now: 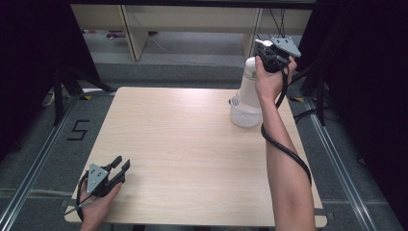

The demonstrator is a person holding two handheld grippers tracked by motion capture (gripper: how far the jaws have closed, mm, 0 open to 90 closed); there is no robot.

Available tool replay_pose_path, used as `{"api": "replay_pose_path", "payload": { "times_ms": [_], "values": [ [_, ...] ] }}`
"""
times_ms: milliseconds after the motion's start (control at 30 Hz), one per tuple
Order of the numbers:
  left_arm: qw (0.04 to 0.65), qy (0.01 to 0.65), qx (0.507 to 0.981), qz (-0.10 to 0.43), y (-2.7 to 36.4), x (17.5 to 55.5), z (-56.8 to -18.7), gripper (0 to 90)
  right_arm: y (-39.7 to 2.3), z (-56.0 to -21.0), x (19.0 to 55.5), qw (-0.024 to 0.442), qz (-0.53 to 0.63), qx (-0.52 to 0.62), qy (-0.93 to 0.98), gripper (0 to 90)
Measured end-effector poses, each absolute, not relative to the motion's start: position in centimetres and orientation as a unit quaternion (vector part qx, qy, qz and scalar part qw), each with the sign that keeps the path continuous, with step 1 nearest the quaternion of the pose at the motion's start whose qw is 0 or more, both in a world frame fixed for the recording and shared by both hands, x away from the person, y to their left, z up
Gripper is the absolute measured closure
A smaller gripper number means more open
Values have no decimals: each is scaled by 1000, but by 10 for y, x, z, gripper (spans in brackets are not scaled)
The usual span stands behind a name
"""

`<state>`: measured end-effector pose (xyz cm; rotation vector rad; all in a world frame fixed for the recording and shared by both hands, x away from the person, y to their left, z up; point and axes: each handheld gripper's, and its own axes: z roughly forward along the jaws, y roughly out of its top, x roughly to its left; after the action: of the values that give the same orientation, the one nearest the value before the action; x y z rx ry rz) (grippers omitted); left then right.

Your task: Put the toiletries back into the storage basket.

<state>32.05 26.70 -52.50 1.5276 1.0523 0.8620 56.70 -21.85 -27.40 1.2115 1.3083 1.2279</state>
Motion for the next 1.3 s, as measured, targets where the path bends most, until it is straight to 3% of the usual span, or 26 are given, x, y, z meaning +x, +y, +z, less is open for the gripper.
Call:
{"api": "replay_pose_path", "payload": {
  "times_ms": [1300],
  "values": [
    [522, 435, 640, 359, 266, 321, -525, 602, -220, -307, 574, 453, 477, 510, 554, 597]
  ]
}}
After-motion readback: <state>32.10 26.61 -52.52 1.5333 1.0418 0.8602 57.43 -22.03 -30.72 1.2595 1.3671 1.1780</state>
